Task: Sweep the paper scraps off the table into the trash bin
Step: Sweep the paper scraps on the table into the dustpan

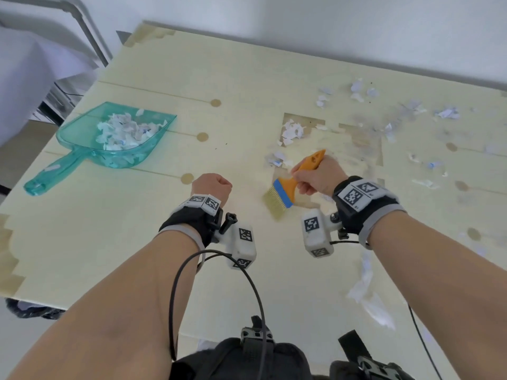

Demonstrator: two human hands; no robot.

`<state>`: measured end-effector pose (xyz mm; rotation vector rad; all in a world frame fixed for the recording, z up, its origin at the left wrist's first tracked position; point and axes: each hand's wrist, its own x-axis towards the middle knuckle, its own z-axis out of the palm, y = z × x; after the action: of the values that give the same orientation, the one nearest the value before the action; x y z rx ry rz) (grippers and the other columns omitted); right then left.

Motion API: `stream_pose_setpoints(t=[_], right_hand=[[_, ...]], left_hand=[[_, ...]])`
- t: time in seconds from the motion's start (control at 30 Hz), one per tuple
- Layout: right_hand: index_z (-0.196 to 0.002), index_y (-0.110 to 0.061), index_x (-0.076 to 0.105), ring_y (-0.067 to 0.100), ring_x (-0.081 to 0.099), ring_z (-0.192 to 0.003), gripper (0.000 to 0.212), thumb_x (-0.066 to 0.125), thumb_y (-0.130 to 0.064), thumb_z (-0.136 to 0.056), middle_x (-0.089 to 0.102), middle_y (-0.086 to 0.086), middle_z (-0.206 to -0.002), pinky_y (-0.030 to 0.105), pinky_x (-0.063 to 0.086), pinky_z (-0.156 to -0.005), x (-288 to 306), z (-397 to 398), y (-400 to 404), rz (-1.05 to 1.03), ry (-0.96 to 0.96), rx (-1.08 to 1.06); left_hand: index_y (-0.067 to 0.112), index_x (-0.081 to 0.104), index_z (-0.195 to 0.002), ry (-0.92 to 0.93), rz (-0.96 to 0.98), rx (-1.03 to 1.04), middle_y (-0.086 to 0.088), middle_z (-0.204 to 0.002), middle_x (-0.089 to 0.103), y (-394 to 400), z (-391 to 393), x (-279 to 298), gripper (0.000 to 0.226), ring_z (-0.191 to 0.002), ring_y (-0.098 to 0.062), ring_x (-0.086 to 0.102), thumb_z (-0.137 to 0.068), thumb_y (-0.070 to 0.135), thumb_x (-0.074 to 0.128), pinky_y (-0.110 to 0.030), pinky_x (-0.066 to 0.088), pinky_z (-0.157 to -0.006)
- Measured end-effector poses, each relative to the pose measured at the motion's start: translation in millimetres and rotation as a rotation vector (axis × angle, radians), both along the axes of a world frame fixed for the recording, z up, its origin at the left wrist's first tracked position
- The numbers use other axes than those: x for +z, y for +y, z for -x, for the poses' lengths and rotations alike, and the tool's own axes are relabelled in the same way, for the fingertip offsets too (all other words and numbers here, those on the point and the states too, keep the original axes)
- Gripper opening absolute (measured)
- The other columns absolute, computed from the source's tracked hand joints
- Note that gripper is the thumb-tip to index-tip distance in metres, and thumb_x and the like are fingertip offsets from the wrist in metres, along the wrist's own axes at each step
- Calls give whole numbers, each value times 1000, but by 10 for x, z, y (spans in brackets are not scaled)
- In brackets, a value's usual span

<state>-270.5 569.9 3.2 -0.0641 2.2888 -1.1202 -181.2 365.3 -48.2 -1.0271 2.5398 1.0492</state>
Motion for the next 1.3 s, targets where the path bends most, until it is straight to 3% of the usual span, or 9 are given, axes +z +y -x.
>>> stream_pose_setpoints(t=[0.13, 0.2, 0.37, 0.57, 0.8, 1.0, 1.1, 1.2, 1.3], right_hand=[[-86, 2, 65, 26, 56, -62, 15, 56, -10, -87, 61, 17, -69, 37, 51, -66, 54, 262, 89, -76, 158, -231], [-78, -1, 62, 24, 55, -56, 14, 56, -10, -87, 60, 16, -67, 32, 49, -58, 112, 305, 34, -4, 188, -296], [-78, -9, 61, 16, 56, -49, 11, 58, -2, -87, 59, 11, -62, 20, 49, -47, 28, 115, -320, 136, 7, -63], [-66, -10, 55, 26, 58, -61, 20, 53, -11, -87, 59, 10, -61, 42, 54, -72, 1, 468, -144, -131, 203, -208], [-76, -10, 61, 16, 56, -45, 13, 57, -2, -85, 60, 11, -60, 21, 49, -45, -52, 498, -423, 213, 44, -142], [-71, -7, 54, 27, 61, -67, 17, 52, -16, -85, 60, 11, -66, 40, 53, -74, -55, 789, -297, -192, 217, -205], [-70, -7, 54, 25, 60, -61, 17, 53, -16, -83, 61, 12, -67, 37, 53, -64, 45, 854, -328, -70, 284, -275], [-68, -11, 56, 18, 55, -47, 17, 56, -9, -85, 59, 9, -59, 25, 47, -48, 20, 767, -527, 182, 144, -217], [-68, -10, 55, 23, 57, -55, 21, 53, -11, -89, 59, 8, -59, 32, 52, -58, -68, 807, -564, 15, 108, -79]], left_hand=[[17, 71, -102, 22, 12, 31, -3, -109, 69, -136, 92, -14, 22, -101, -23, 62, -91, 16, 52, -22, 41, -72], [16, 69, -103, 33, 2, 60, -4, -109, 69, -177, 137, -16, 22, -101, -23, 62, -90, 15, 51, -22, 40, -73], [14, 69, -102, 36, 24, 45, -5, -110, 69, -195, 220, -4, 21, -104, -25, 61, -89, 14, 52, -26, 44, -81], [13, 70, -101, 24, 56, 30, -6, -109, 69, -235, 293, -25, 21, -103, -25, 62, -90, 16, 52, -25, 42, -76], [14, 70, -103, 17, 78, 15, -6, -110, 69, -286, 473, 29, 23, -103, -27, 62, -92, 19, 51, -28, 47, -83], [12, 70, -105, 11, 110, 40, -7, -111, 69, -366, 603, 52, 24, -104, -27, 62, -91, 18, 50, -28, 47, -84], [11, 69, -104, 12, 97, 53, -7, -111, 69, -342, 658, 59, 23, -104, -26, 62, -91, 17, 51, -27, 45, -83], [12, 69, -103, 13, 75, 59, -7, -110, 69, -311, 713, 53, 22, -104, -25, 62, -91, 17, 52, -25, 43, -79], [12, 69, -104, 13, 67, 56, -7, -109, 69, -301, 753, 57, 22, -103, -25, 62, -91, 18, 52, -24, 42, -78]])
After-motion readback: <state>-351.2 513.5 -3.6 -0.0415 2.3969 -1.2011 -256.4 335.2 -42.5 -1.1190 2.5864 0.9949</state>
